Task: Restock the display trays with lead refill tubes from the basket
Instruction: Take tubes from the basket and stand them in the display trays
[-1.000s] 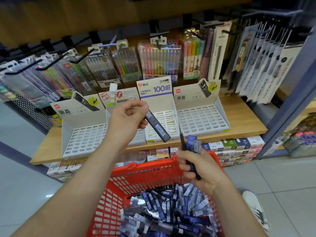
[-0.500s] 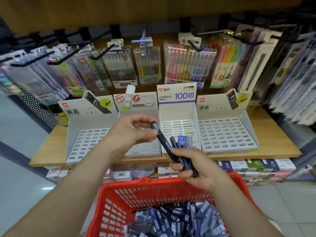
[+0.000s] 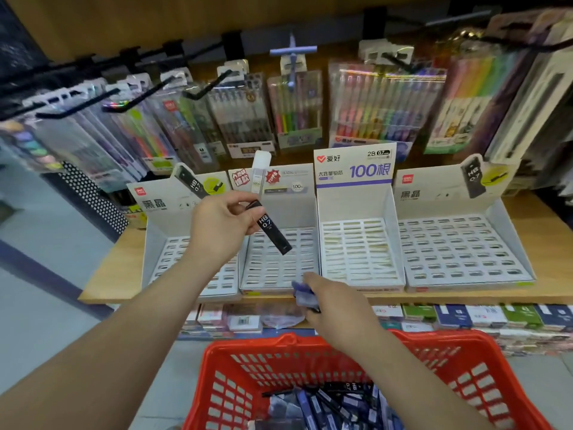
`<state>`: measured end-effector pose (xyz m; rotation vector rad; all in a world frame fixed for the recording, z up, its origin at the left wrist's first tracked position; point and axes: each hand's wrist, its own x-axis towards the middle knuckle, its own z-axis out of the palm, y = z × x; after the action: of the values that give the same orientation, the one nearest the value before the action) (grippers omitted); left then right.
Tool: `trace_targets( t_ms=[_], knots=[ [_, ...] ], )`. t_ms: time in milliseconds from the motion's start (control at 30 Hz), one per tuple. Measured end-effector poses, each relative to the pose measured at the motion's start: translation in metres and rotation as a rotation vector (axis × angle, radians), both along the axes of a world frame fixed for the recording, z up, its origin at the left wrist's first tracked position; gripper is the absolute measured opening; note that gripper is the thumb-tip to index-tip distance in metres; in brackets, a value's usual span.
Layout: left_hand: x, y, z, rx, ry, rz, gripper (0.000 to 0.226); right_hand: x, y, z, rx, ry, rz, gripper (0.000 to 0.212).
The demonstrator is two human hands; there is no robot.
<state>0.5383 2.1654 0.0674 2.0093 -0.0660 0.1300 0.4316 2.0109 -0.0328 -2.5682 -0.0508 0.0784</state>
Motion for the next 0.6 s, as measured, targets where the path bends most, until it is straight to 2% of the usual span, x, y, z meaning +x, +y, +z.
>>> trace_targets(
  t_ms=[133, 267, 467, 600],
  knots=[
    [0.025, 0.003, -0.009, 0.127, -0.086, -0.009, 0.016, -0.003, -0.004, -0.005, -0.034, -0.015, 0.017, 0.021],
    [0.032, 0.002, -0.017, 0.334, -0.21, -0.046, 0.018, -0.007, -0.008, -0.006, 0.021, -0.049, -0.013, 0.032],
    [0.03, 0.003, -0.03, 0.452, -0.241, -0.091, 0.019, -0.007, -0.01, -0.008, 0.128, -0.011, -0.036, 0.036],
    [0.029, 0.004, -0.034, 0.465, -0.242, -0.122, 0.021, -0.006, -0.009, -0.006, 0.164, 0.009, -0.05, 0.033]
  ],
)
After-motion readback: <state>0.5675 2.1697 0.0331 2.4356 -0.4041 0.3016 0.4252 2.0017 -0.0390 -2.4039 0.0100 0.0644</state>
